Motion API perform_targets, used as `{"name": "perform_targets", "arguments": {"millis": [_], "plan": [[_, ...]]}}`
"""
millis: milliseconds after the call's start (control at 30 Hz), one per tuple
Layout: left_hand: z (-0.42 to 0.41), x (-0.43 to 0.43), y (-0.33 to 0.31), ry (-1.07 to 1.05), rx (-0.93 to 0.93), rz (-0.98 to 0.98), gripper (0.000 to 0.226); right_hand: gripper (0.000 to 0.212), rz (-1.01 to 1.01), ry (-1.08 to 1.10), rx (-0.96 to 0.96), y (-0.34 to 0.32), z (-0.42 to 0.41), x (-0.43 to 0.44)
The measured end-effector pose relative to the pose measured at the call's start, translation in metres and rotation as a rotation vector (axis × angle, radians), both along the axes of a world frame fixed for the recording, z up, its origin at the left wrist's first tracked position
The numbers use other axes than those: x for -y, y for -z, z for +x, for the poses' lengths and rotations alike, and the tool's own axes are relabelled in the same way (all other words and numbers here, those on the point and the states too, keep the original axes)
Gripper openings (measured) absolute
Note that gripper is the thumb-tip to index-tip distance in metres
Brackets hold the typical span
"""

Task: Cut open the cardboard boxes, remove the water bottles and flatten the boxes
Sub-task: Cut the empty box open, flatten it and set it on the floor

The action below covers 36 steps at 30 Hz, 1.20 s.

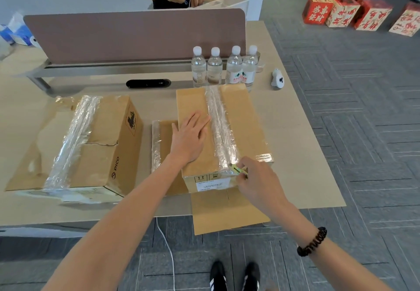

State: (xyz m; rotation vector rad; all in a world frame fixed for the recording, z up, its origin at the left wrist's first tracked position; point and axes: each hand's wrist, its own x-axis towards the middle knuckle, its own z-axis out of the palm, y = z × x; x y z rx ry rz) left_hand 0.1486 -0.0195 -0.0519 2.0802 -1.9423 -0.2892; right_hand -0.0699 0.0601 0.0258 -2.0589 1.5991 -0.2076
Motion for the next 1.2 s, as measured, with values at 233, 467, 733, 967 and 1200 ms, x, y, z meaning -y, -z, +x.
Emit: {"name": "perform_targets", "arguments": {"millis": [233, 467, 733, 967, 1200], "plan": [[-0.009, -0.021, -0.016, 0.065, 0.093, 0.076, 0.05, 0.021, -0.008, -0.045, -0.038, -0.004, 0.003, 0.0], [-0.012, -0.082, -0.019, 0.232, 0.103, 0.254, 0.077, 0.009, -0.04, -0.075, -0.08, -0.006, 0.012, -0.004], [-0.014, -0.087, -0.015, 0.281, 0.217, 0.264, 0.082, 0.029, -0.151, -0.046, 0.05, 0.015, -0.009, -0.022], [-0.015, -0.094, -0.023, 0.254, 0.312, 0.184, 0.081, 0.03, -0.348, -0.056, -0.032, 0.031, -0.037, -0.018], [-0.009, -0.095, -0.02, 0.329, 0.487, 0.076, 0.083, 0.02, -0.435, -0.192, 0.012, 0.055, -0.048, -0.017]]}}
